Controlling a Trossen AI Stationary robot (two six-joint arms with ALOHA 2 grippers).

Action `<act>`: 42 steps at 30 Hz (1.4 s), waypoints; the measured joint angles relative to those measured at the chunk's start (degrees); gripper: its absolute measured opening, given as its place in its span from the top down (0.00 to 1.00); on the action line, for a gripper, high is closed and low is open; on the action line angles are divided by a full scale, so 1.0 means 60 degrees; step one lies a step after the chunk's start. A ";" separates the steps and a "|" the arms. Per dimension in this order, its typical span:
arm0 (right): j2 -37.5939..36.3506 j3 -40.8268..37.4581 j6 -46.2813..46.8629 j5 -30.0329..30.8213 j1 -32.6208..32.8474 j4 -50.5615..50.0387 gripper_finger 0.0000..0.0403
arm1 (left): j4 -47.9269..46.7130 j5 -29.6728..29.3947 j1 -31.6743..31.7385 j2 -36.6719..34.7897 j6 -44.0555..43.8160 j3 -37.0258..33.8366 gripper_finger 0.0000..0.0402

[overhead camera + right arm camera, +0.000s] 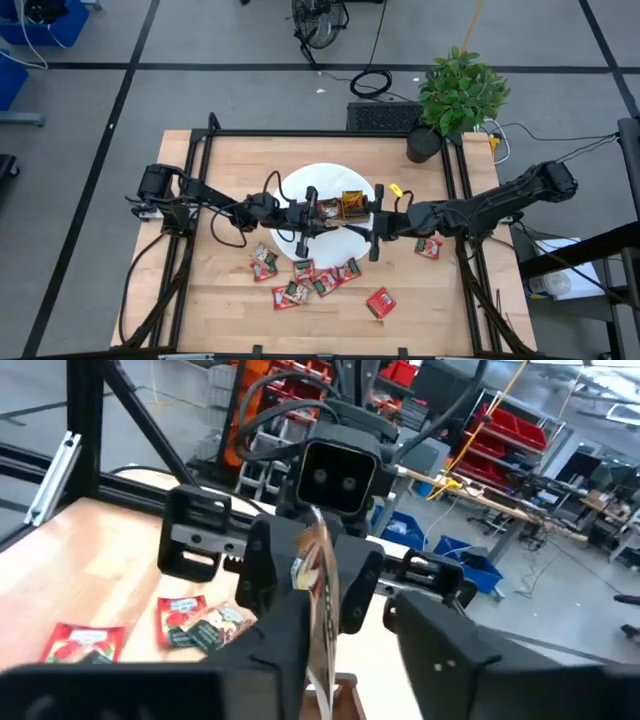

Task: Pick & Place Tea
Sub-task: Put the brown tea bag into the middle section of the wooden organizer

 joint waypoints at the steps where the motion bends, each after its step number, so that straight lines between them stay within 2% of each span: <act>1: -0.0001 0.0041 0.0046 -0.0012 0.0000 -0.0077 0.73 | -0.0004 0.0003 0.0000 0.0000 0.0000 0.0000 0.94; 9: 0.0000 0.0053 -0.0116 -0.0039 0.0128 -0.0206 0.96 | -0.0013 -0.0008 0.0000 0.0000 0.0086 0.0000 0.94; 11: -0.0001 0.0053 -0.0319 0.0006 0.0186 -0.0287 0.99 | -0.0053 -0.0015 0.0000 0.0000 0.0099 0.0000 0.94; 13: -0.0015 0.0076 -0.0392 0.0066 0.0208 -0.0553 0.99 | -0.0138 -0.0015 0.0000 0.0000 0.0044 0.0000 0.94; 16: -0.0055 0.0585 0.0216 0.0066 0.0046 -0.2170 1.00 | -0.0255 -0.0051 0.0021 -0.0017 -0.0040 -0.0001 0.93; 18: -0.0062 0.0956 0.0683 0.0084 -0.0077 -0.3232 1.00 | -0.0253 -0.0082 0.0067 -0.0153 -0.0061 -0.0004 0.86; 21: -0.0069 0.1219 0.0878 0.0139 -0.0233 -0.3887 1.00 | -0.0317 -0.0061 0.0133 -0.0519 -0.0330 -0.0007 0.72; 26: -0.0057 0.1632 0.0784 0.0763 -0.0357 -0.4743 1.00 | -0.2108 -0.0026 0.0232 -0.1477 -0.0404 0.0001 0.56; 29: -0.0057 0.1649 0.0779 0.0551 -0.0434 -0.4720 1.00 | -0.3157 -0.0099 0.0233 -0.2029 -0.0410 0.0000 0.50; 32: -0.0051 0.1649 0.0746 0.0522 -0.0578 -0.4722 1.00 | -0.4156 -0.0120 0.0229 -0.2557 -0.0468 0.0000 0.47; 36: 0.0158 0.1692 0.0921 -0.0219 -0.0952 -0.4838 1.00 | -0.5019 -0.0474 0.0233 -0.3395 -0.0492 0.0000 0.46; 42: 0.1360 0.3268 0.0991 -0.0189 -0.1122 -0.7077 1.00 | -0.5712 -0.0932 0.0230 -0.4341 -0.0210 0.0000 0.48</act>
